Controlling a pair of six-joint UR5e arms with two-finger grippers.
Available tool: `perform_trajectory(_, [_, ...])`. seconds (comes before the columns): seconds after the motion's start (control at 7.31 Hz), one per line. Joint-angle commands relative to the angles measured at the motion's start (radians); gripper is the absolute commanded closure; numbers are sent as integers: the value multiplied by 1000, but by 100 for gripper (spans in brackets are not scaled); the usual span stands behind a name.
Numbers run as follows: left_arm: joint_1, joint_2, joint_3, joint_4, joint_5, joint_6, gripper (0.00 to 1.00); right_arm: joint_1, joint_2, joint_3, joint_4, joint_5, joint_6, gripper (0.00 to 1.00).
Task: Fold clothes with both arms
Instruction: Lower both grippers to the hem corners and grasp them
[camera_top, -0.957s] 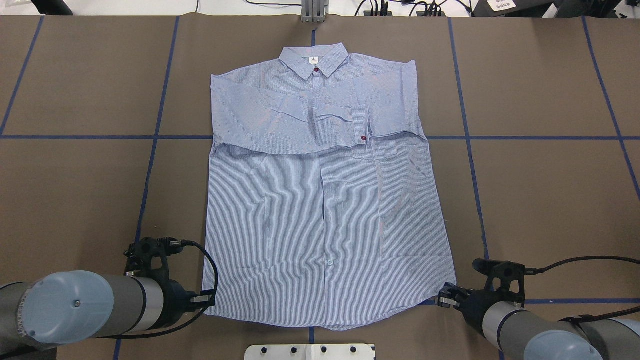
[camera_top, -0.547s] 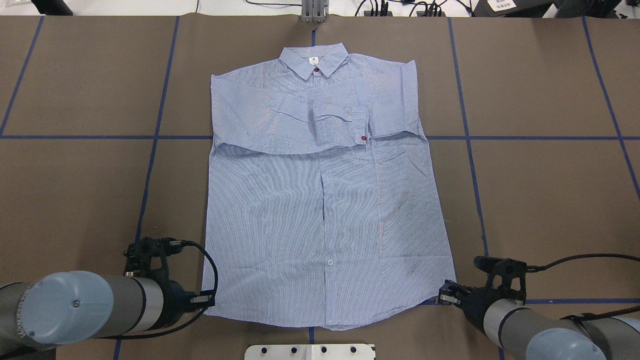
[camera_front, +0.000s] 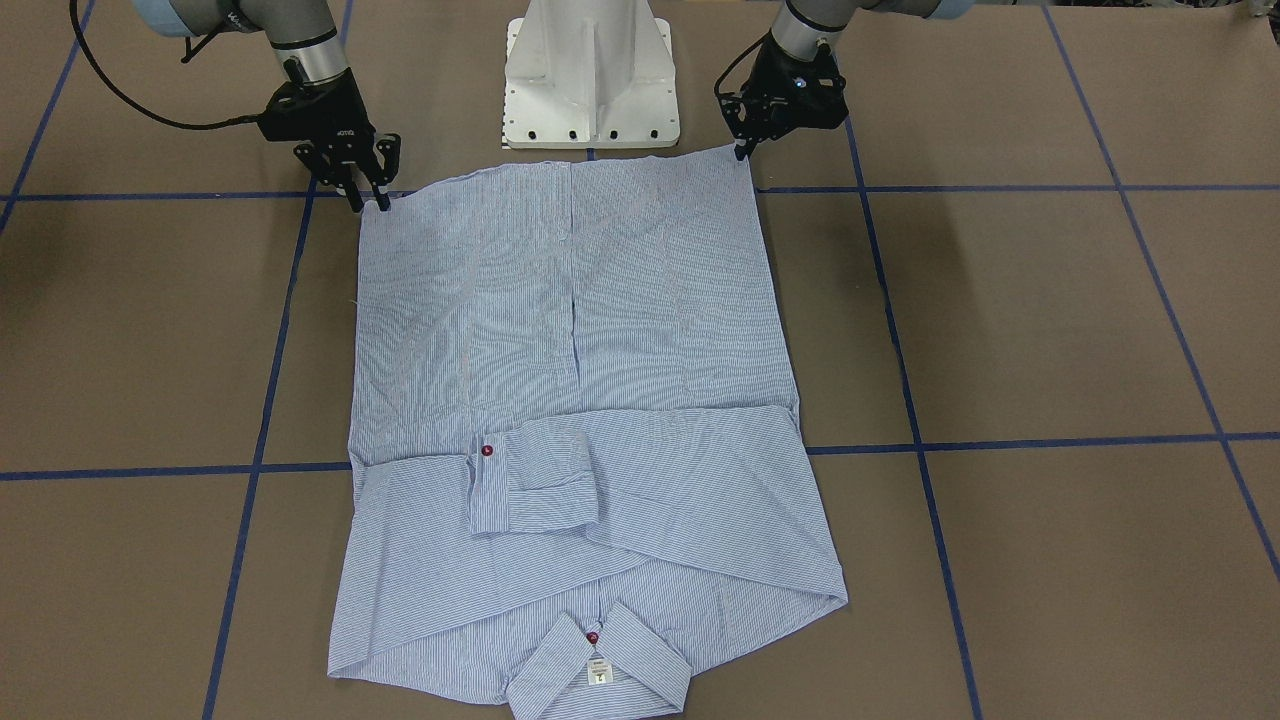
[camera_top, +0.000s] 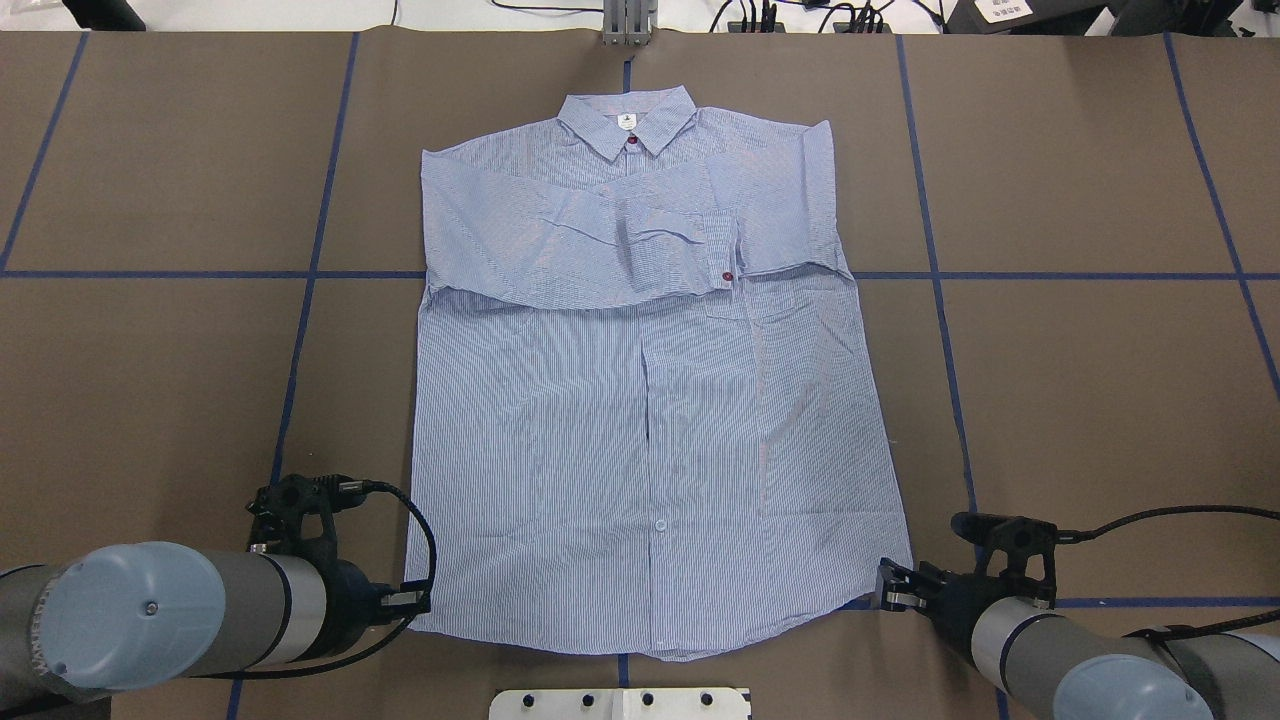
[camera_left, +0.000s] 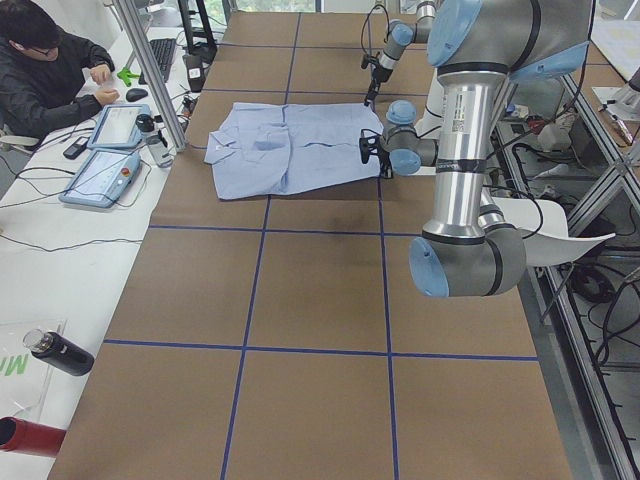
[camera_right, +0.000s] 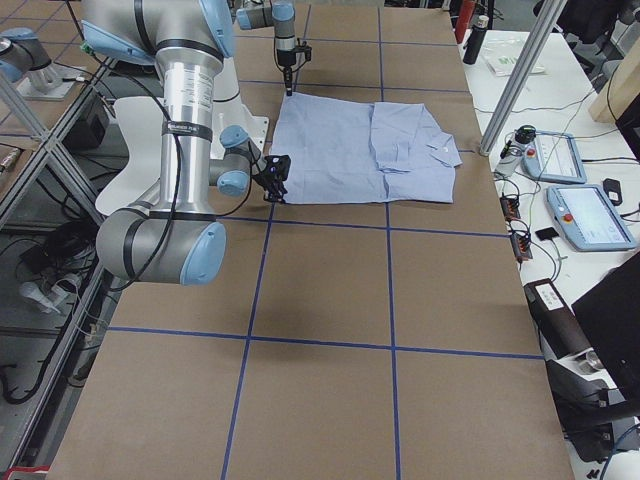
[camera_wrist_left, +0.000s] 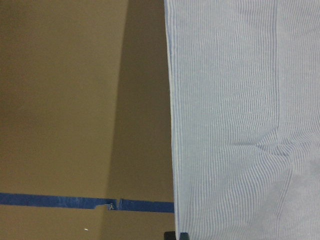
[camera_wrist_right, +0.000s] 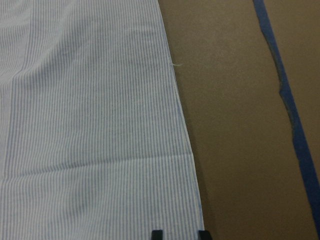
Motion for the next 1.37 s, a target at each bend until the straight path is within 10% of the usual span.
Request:
perform_trajectory(0.0, [-1, 0, -1, 0, 0, 0, 100, -1, 0, -3, -2, -1, 1, 49])
perform_trajectory(0.41, [-1, 0, -4, 2, 0, 0, 100, -6, 12, -29, -2, -2, 3, 53])
perform_trajectory(0.68, [-1, 0, -6, 0, 0, 0, 100, -3, 15, -20, -3, -2, 1, 100])
perform_trajectory(1.23, [-1, 0, -4, 0, 0, 0, 100, 0, 14, 19, -6, -1, 1, 100])
